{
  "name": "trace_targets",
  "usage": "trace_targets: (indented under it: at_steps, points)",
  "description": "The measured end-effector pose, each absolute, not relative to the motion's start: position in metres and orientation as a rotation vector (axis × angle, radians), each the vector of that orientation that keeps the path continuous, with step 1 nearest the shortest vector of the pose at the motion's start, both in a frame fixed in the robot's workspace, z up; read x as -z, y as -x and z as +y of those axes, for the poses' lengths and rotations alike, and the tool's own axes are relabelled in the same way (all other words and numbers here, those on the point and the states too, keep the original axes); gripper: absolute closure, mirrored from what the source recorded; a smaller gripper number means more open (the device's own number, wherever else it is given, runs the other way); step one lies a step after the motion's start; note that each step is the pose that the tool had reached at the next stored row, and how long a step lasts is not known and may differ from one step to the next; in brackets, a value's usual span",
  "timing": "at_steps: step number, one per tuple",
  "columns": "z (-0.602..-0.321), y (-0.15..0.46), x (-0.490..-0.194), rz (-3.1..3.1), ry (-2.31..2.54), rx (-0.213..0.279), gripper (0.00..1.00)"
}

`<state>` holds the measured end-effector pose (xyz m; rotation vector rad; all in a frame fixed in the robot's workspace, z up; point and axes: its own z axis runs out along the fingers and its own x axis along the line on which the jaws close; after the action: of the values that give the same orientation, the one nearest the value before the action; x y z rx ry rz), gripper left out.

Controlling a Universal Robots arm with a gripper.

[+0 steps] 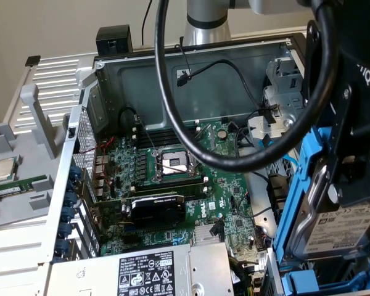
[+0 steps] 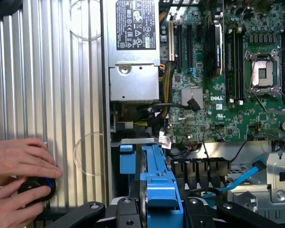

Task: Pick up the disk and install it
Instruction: 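Insert the disk into the insertion slot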

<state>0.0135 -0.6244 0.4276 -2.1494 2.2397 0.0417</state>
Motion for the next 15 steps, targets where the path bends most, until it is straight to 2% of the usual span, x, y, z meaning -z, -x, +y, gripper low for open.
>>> trace_targets:
  at_steps: [15]
  points:
    - [-0.6254, -0.0136, -0.4262, 2.24, 2.149, -0.042, 0.63]
